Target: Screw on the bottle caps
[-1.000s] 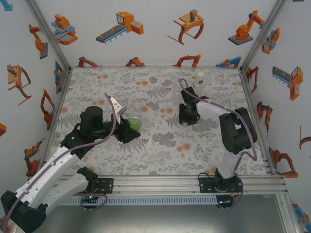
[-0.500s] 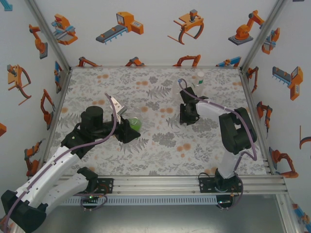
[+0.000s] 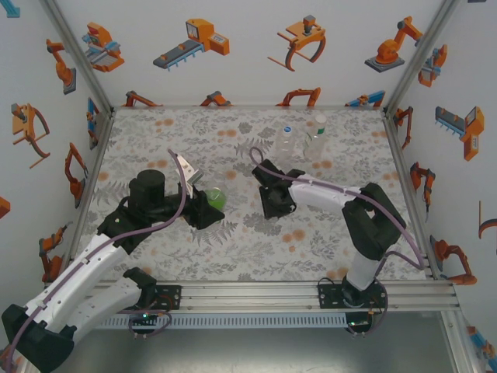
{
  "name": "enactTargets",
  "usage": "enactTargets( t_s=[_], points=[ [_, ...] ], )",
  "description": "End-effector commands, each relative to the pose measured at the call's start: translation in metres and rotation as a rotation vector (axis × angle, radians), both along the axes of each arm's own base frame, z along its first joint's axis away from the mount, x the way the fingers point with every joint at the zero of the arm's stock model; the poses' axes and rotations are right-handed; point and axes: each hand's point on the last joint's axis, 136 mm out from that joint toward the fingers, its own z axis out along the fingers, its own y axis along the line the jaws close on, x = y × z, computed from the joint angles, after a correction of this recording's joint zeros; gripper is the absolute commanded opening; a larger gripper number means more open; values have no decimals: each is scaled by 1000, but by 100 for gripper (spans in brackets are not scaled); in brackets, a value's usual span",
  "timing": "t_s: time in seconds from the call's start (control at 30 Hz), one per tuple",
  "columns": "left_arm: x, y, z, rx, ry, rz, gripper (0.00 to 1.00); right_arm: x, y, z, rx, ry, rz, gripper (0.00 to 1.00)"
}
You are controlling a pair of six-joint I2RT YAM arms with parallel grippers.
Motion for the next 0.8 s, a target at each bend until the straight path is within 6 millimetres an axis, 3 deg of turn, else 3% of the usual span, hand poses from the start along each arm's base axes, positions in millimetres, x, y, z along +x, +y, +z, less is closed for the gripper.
enactTargets(
  t_s=[0.0, 0.23, 0.4, 0.77],
  points=[
    [-2, -2, 8, -25, -10, -15, 8, -11, 2, -9, -47, 19, -18, 35],
    [-3, -1, 6, -22, -5, -12, 8, -19, 14, -15, -78, 23, 14, 44],
    [-2, -1, 5, -20, -2, -11, 8, -17, 15, -7, -75, 11, 15, 49],
    [3, -6, 0, -14, 8, -15, 8, -15, 20, 15, -25, -22, 12, 46]
  ],
)
